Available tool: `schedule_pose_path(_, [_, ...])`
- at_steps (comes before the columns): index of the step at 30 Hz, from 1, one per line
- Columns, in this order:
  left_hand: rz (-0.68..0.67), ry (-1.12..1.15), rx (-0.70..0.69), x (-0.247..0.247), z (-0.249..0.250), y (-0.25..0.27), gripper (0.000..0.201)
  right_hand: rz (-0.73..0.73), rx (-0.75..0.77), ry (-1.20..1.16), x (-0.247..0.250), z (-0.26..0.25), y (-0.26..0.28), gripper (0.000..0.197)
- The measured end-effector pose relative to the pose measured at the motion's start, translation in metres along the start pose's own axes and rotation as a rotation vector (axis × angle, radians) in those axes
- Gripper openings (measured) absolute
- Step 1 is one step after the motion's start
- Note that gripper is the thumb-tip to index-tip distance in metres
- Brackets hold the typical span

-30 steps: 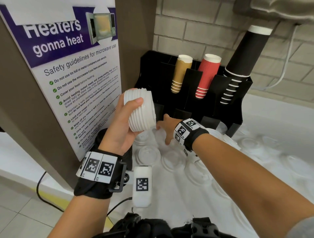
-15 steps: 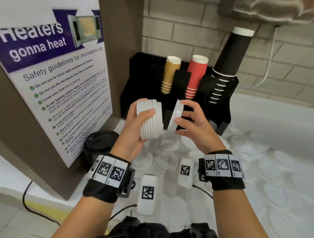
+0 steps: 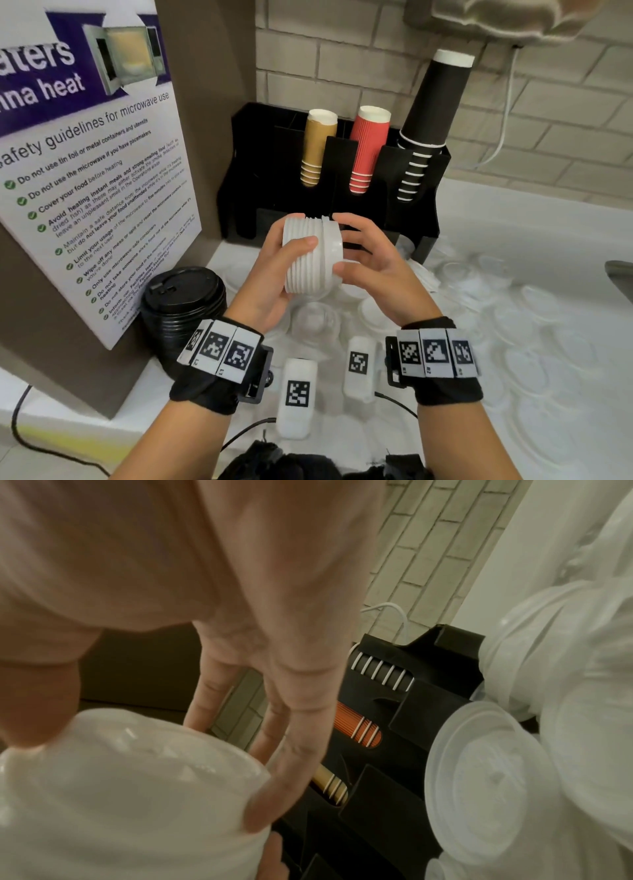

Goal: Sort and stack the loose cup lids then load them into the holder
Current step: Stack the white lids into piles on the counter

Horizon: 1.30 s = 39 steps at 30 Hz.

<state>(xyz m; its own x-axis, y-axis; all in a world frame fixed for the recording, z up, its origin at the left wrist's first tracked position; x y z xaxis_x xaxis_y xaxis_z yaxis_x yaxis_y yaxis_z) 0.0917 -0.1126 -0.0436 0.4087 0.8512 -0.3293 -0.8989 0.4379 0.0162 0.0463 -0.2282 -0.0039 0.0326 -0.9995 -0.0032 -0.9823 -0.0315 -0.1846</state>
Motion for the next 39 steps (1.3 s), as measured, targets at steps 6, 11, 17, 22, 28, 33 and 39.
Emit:
schedule_pose_path(6, [-0.023,0.000,-0.013,-0.008,0.001,-0.001,0.058,-0.006,-0.003,0.039,0.001,-0.004,0.001,0.059])
schedule_pose_path(11, [-0.032,-0.019,-0.012,-0.011,0.001,0.000,0.064,-0.018,0.007,0.083,0.000,-0.009,-0.001,0.058])
schedule_pose_path(17, [-0.059,-0.045,-0.003,-0.011,0.003,0.000,0.063,-0.060,0.005,0.140,0.001,-0.014,-0.005,0.059])
schedule_pose_path(22, [-0.057,-0.042,-0.004,-0.009,0.004,-0.001,0.058,-0.090,0.025,0.129,-0.001,-0.016,-0.008,0.058])
schedule_pose_path(28, [-0.036,-0.037,-0.020,-0.005,0.006,-0.004,0.062,-0.076,0.027,0.097,-0.002,-0.013,-0.012,0.058])
schedule_pose_path(33, [0.002,-0.014,-0.039,0.000,0.010,-0.006,0.060,-0.044,0.007,0.081,0.012,-0.007,-0.020,0.054])
schedule_pose_path(39, [0.065,0.050,-0.078,0.018,0.024,-0.006,0.051,-0.172,-0.404,1.040,0.051,0.052,-0.050,0.070])
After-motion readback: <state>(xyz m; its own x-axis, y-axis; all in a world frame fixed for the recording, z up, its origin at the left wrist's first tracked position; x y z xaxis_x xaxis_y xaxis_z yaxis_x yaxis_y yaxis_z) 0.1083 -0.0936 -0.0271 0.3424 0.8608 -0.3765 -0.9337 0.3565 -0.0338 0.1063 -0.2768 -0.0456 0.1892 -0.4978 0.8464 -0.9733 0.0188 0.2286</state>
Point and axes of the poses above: each hand's wrist, its own y-axis away from the middle knuckle, its own x-axis out of the back of the hand, z = x × y, the point moved 10 cm from there along -y, towards the middle knuckle, and after that the axes turned 9 degrees about -y, right-handed, at the moved point
